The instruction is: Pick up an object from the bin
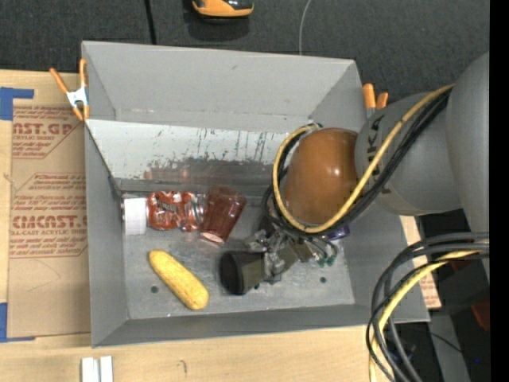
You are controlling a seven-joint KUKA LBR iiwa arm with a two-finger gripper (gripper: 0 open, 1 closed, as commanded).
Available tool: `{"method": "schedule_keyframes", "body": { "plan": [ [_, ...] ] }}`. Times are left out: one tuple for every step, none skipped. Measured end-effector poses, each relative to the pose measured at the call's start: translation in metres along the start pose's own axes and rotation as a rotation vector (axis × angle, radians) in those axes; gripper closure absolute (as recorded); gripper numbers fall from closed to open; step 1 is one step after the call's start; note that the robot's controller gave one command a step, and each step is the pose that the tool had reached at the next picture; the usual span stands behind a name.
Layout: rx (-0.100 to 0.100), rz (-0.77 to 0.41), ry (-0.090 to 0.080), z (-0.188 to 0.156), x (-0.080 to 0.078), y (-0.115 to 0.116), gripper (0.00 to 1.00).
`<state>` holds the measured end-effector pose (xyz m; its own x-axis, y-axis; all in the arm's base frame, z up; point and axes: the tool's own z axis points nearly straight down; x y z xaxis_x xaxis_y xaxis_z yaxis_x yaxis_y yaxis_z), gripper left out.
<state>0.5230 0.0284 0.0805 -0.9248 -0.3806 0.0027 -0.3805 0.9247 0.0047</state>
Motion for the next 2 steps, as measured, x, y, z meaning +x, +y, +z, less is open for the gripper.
{"method": "schedule_keyframes", "body": {
  "plan": [
    [0.0, 0.0, 0.004, -0.015, 0.001, 0.0, 1.0],
    [0.002, 0.001, 0.0, -0.036, 0.0, 0.0, 1.0]
  ]
}}
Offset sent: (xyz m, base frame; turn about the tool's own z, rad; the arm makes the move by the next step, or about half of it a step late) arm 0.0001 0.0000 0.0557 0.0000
